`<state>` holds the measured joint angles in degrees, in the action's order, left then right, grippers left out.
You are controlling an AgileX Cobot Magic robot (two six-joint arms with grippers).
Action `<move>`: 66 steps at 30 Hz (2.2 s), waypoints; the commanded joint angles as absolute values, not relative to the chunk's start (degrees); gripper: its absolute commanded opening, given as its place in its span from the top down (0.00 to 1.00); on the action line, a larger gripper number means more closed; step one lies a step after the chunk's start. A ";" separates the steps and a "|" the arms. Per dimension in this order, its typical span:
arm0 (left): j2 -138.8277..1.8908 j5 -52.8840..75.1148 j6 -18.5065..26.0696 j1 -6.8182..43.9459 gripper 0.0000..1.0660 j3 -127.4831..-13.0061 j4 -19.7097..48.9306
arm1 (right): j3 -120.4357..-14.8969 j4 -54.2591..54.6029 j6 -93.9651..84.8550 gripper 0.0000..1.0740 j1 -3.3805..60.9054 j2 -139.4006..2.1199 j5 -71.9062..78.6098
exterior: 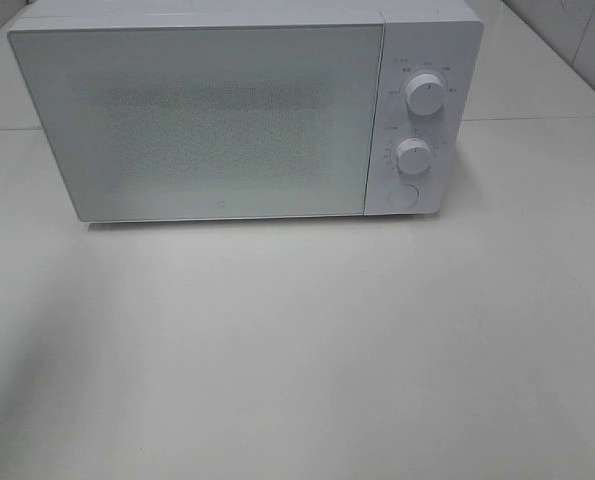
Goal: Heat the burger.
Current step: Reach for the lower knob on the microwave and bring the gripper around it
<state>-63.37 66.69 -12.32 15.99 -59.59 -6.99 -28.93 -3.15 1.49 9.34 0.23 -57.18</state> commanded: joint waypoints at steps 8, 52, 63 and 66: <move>-50.76 65.43 -6.76 7.96 1.00 -44.52 -1.32 | -28.93 -3.09 1.43 0.35 9.34 1.89 -56.67; 1.38 59.47 10.66 7.96 1.00 -28.65 12.09 | -28.93 -3.09 1.43 0.35 9.34 1.89 -56.67; 1.43 59.53 10.71 7.96 1.00 -28.65 12.26 | -28.93 -3.09 1.43 0.35 9.34 1.89 -56.67; 1.43 59.53 10.77 7.96 1.00 -28.65 12.26 | -28.93 -3.09 1.43 0.35 9.34 1.89 -56.67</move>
<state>0.23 60.10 10.49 7.96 -28.82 11.69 -28.93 -3.15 1.49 9.34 0.23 -57.18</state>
